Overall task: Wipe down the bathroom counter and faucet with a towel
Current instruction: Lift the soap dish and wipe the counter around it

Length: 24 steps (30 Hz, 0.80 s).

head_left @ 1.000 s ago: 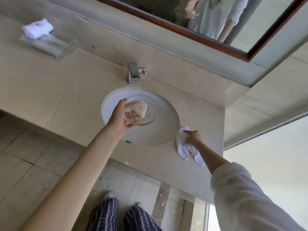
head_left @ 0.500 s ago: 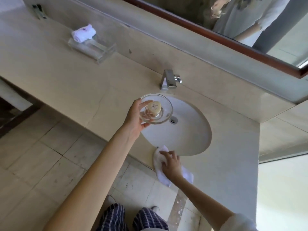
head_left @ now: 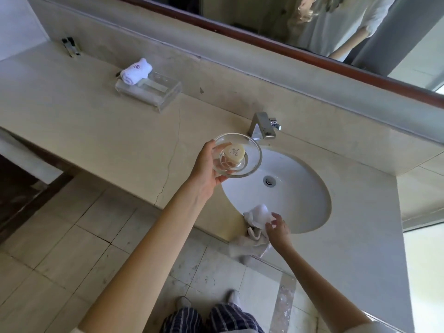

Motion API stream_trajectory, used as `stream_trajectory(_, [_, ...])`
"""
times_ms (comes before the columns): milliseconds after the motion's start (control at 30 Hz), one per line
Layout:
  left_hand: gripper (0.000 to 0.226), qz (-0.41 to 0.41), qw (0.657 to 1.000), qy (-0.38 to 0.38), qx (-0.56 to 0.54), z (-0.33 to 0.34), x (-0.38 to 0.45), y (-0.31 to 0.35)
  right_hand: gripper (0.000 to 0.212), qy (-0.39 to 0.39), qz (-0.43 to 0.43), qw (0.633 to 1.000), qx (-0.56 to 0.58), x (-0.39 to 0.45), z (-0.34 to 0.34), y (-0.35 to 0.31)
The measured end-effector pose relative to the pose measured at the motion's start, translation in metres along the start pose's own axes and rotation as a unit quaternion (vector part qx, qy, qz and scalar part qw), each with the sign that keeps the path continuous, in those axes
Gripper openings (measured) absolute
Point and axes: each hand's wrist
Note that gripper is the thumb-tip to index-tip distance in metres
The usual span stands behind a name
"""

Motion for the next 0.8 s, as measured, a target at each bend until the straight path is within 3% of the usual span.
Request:
stream_trajectory(67, [0.036,-0.001,1.000,-0.014,0.003,0.002,0.000,-0.002,0.038,-0.013,-0.012,1.000,-0.007,-0.001,-0.001,0.000])
stream_trajectory(167, [0.034,-0.007,1.000,-0.012,-0.007,0.007,0.002,-0.001,0.065,-0.063,-0.024,0.982,-0.176,-0.003,0.006,-0.007])
stream_trajectory(233, [0.033,-0.012,1.000,-0.007,-0.008,0.010,0.004,0.001,0.067,-0.045,-0.041,0.966,-0.250,0.001,0.014,-0.009])
stream_trajectory(433, [0.040,-0.007,1.000,-0.003,-0.003,0.012,0.012,0.010,0.027,-0.052,-0.014,0.992,-0.116,0.016,0.001,-0.019])
stream_trajectory(600, [0.038,-0.012,1.000,0.003,-0.014,0.008,0.015,0.010,0.027,-0.061,0.029,0.997,0.030,0.012,-0.018,-0.030])
stream_trajectory(800, [0.034,-0.007,1.000,0.004,-0.015,0.006,0.015,0.012,0.024,-0.054,-0.067,0.995,0.040,0.004,-0.020,-0.045])
Point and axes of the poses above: each hand's wrist, its own x-axis towards the middle knuckle, its own z-axis out of the palm, y = z × x, and after that the axes turned 14 degrees about x, right-handed
